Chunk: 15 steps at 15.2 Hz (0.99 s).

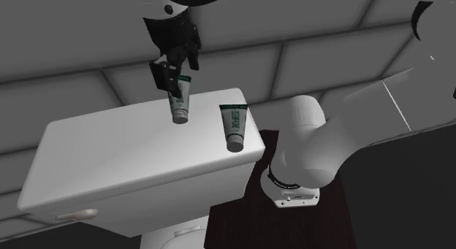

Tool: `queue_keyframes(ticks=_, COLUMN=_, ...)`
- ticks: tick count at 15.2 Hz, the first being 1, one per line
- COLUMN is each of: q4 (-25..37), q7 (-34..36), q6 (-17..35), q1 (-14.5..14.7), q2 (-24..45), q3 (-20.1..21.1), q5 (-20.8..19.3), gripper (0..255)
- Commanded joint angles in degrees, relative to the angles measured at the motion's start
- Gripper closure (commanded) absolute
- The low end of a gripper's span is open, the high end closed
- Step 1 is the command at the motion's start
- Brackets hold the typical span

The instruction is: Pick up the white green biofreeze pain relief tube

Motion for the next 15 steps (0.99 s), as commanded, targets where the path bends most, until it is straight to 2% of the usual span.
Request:
queue_keyframes(ticks=1, q4=0.0, q7=0.0, q6=0.0, q1=0.0, q2=0.0, q3=0.0, q5=0.0, gripper=0)
queue_keyframes(ticks=7, q4=-10.87, q7=26.63, q6=-3.56, q1=-12.32, q2=-12.52, q3=-0.31, q5=10.05, gripper=0)
queue_keyframes(ticks=12, q4=-20.54, q7=49.73, q6=-7.57, q1=-23.71, q2=-27.1, q3=2.27, q5=20.53, gripper=0)
queue_keyframes(ticks=15, q4=-23.29, q7=49.17, q6=-6.08, q1=-23.94, q2=-28.27, q3=2.42, q5=20.57, gripper=0)
